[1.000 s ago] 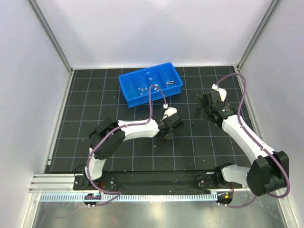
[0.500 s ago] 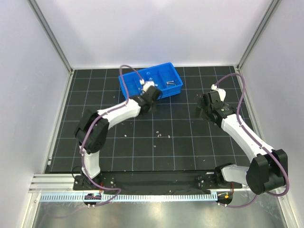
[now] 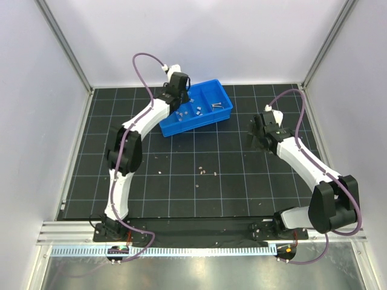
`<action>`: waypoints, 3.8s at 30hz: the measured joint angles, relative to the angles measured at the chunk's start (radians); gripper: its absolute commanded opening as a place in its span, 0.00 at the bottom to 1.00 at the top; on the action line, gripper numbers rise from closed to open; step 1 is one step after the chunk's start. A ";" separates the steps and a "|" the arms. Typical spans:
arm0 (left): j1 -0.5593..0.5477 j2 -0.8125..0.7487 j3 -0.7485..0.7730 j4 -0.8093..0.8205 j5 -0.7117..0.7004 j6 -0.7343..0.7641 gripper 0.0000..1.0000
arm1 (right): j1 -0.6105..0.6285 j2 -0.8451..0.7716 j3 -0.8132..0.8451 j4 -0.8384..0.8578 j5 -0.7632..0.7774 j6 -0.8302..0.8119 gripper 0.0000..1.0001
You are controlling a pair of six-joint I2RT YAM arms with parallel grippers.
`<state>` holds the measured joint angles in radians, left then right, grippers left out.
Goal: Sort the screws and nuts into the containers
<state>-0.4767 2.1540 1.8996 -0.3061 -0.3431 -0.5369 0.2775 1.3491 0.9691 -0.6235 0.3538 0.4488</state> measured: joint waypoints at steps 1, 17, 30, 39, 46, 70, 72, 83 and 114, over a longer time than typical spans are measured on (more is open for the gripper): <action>0.002 0.023 0.010 -0.002 0.005 0.001 0.23 | 0.000 0.002 0.006 0.000 0.000 0.000 0.99; -0.115 -0.283 -0.322 -0.068 0.024 0.047 0.68 | 0.000 -0.040 0.019 -0.003 0.003 0.003 1.00; -0.617 -0.307 -0.564 -0.165 -0.117 -0.205 0.61 | 0.000 -0.151 -0.082 -0.033 0.005 0.055 0.99; -0.665 -0.161 -0.524 -0.215 -0.161 -0.317 0.49 | 0.000 -0.258 -0.127 -0.053 0.019 0.080 1.00; -0.665 -0.122 -0.502 -0.212 -0.168 -0.348 0.48 | 0.000 -0.278 -0.130 -0.055 0.018 0.081 1.00; -0.665 -0.109 -0.496 -0.184 -0.185 -0.371 0.08 | 0.000 -0.298 -0.149 -0.055 -0.002 0.082 1.00; -0.665 -0.111 -0.500 -0.175 -0.188 -0.367 0.08 | 0.000 -0.298 -0.149 -0.056 -0.002 0.082 1.00; -0.583 -0.255 -0.571 -0.157 -0.182 -0.299 0.08 | 0.000 -0.298 -0.149 -0.056 -0.002 0.082 1.00; 0.047 -0.185 -0.326 -0.064 -0.071 -0.083 0.63 | -0.001 -0.151 -0.106 0.003 -0.037 0.079 1.00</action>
<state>-0.4301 1.9690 1.5734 -0.3702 -0.4141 -0.6197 0.2764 1.1984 0.8631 -0.6201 0.3164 0.5278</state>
